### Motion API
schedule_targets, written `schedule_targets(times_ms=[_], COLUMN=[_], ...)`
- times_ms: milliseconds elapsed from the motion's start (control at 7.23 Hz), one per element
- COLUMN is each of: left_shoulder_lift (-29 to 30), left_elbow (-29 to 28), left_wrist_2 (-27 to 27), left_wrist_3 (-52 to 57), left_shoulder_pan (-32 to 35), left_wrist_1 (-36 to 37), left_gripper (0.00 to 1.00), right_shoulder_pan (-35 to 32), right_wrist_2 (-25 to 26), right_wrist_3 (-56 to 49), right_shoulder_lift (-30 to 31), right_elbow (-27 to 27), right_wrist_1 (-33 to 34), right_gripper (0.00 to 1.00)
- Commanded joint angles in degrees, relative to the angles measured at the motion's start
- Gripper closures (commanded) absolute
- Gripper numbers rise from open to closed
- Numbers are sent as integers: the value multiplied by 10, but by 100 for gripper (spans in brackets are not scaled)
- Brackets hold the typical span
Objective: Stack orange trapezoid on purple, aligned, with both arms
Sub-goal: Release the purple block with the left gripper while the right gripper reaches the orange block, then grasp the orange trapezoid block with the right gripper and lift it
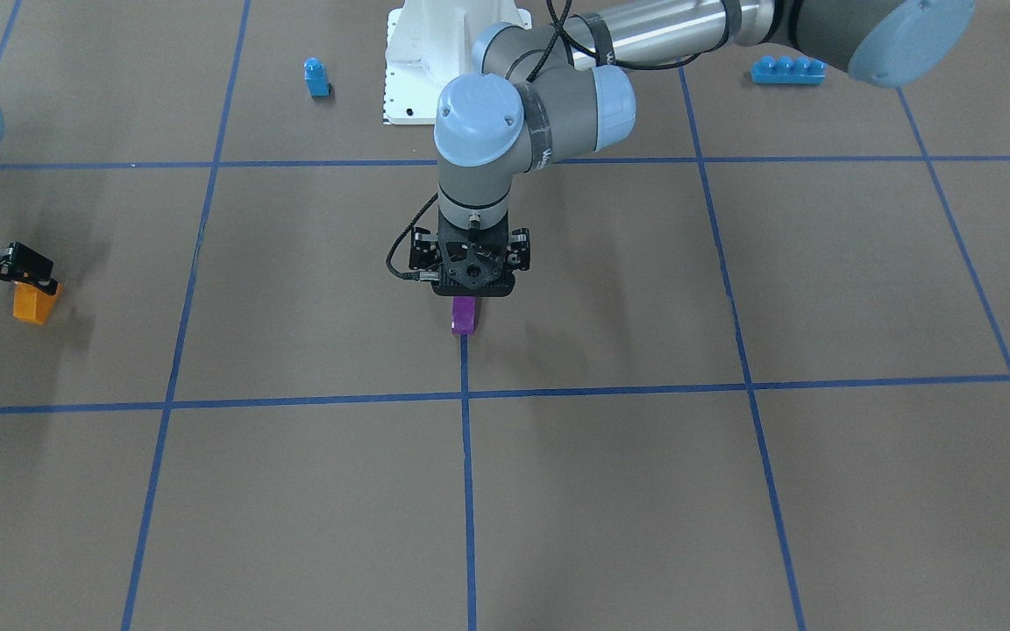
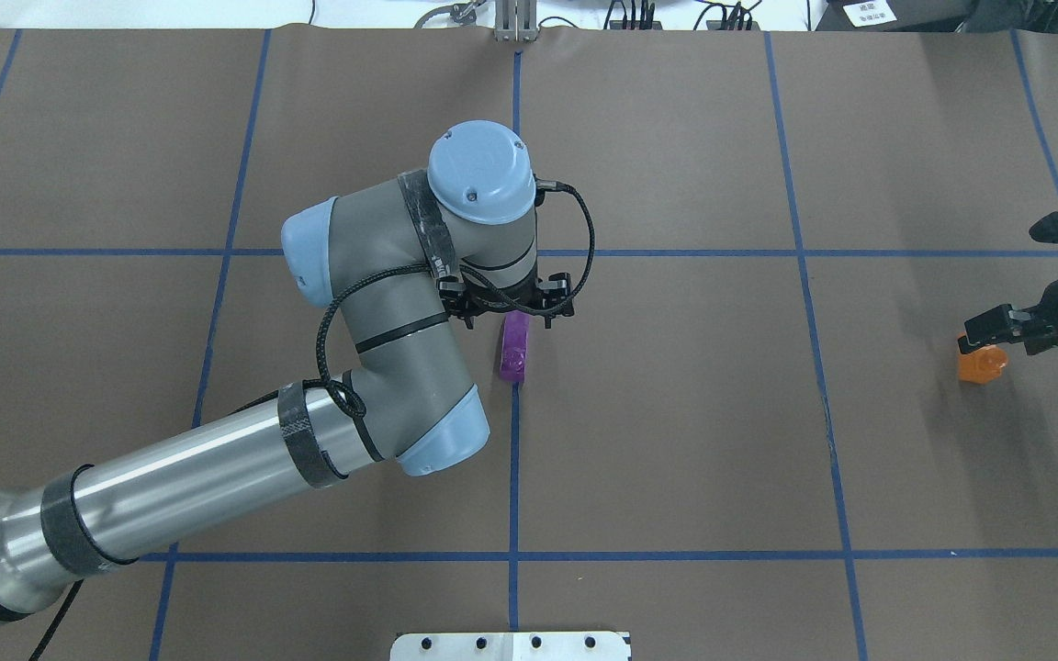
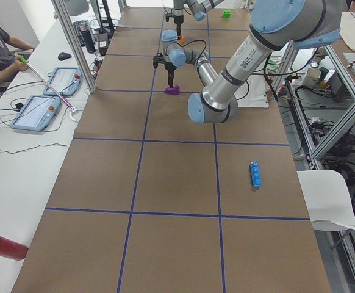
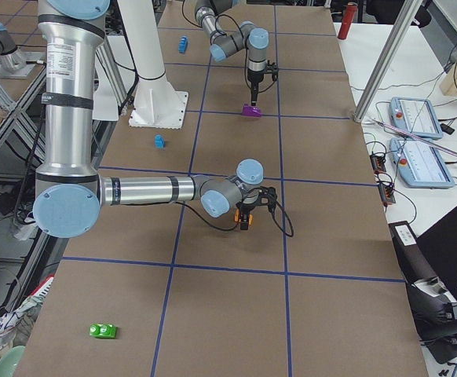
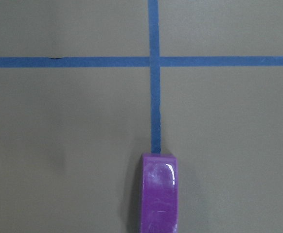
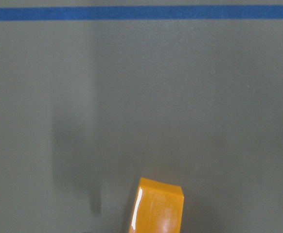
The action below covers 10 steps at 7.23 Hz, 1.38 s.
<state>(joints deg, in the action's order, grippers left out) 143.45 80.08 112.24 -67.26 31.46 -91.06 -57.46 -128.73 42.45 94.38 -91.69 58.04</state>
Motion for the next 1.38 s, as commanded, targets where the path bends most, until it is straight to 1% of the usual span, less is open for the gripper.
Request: schedule_targets(times_ms=[0,138,277,692,830,969,1107,1245], left_shoulder_lift=[-1,-1,-1,-1,-1,-7,-26,-52], left_elbow=[0,0,0,0,4,27,51,74], left_wrist_2=[-1,-1,-1,-1,-1,1,3,8], left_wrist_3=[-1,-2,-1,-2,-2,-1,4,6], left_shoulder_pan=[0,0,0,2,5,19,33,51], left_wrist_1=[0,-3,-3,-3,-3,-2,1,3], left_gripper=[0,0,0,0,0,0,0,0], right_shoulder_pan=[6,6,6,5,6,6,7,22], right_wrist_2=[4,1,-5,-7,-18,-22,-21,-19], right_wrist_3=[0,1,0,0,1,1,2,20], right_shoulder_lift=[-6,-5,-6,-7,-12,-52,-106,-143], right_elbow=[8,8,7,-2,-26,-76,-109,-121], right_wrist_1=[1,1,1,1,16,100,189,216], right_gripper=[52,85,100,100,100,100,100,100])
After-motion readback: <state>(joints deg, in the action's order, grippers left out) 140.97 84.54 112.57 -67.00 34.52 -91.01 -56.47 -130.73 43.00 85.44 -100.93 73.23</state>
